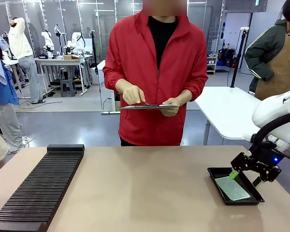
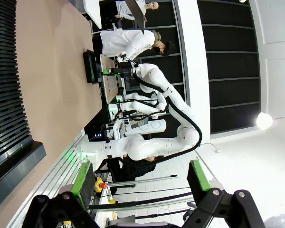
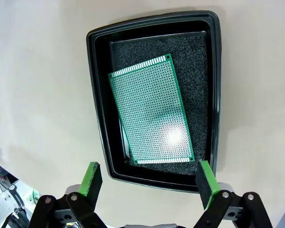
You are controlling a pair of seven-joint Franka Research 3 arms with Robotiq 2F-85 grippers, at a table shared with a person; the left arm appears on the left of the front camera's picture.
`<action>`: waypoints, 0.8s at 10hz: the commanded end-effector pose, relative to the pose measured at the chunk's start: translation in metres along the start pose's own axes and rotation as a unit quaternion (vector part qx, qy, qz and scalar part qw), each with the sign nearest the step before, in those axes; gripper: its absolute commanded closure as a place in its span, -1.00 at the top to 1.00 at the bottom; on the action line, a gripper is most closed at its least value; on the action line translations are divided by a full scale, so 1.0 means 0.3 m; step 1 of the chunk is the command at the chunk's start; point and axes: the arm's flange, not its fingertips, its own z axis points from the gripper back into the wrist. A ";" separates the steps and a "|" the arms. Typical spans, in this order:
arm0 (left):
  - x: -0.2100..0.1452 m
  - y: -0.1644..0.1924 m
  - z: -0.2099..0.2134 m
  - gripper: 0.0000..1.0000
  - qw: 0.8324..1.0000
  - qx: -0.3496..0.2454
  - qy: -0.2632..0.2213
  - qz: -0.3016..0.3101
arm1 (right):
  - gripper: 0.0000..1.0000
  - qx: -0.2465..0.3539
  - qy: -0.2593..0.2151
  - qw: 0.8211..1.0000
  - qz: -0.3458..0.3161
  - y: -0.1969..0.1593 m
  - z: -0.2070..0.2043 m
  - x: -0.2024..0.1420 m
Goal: Inspect the PCB.
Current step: Place the Blank PCB in the ESD tray.
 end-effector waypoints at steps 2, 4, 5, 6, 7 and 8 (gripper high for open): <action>-0.013 -0.010 -0.001 1.00 1.000 0.003 0.003 0.002 | 1.00 -0.002 -0.001 1.000 0.002 0.003 -0.005 0.002; -0.013 -0.010 -0.001 1.00 1.000 0.003 0.003 0.002 | 1.00 -0.002 -0.001 1.000 0.002 0.003 -0.005 0.002; -0.013 -0.010 -0.001 1.00 1.000 0.003 0.003 0.002 | 1.00 -0.002 -0.001 1.000 0.002 0.003 -0.005 0.002; -0.013 -0.010 -0.001 1.00 1.000 0.003 0.003 0.002 | 1.00 -0.002 -0.001 1.000 0.002 0.003 -0.005 0.002; -0.013 -0.010 -0.001 1.00 1.000 0.003 0.003 0.002 | 1.00 -0.002 -0.001 1.000 0.002 0.003 -0.005 0.002; -0.013 -0.010 -0.001 1.00 1.000 0.003 0.003 0.002 | 1.00 -0.002 -0.001 1.000 0.002 0.003 -0.005 0.002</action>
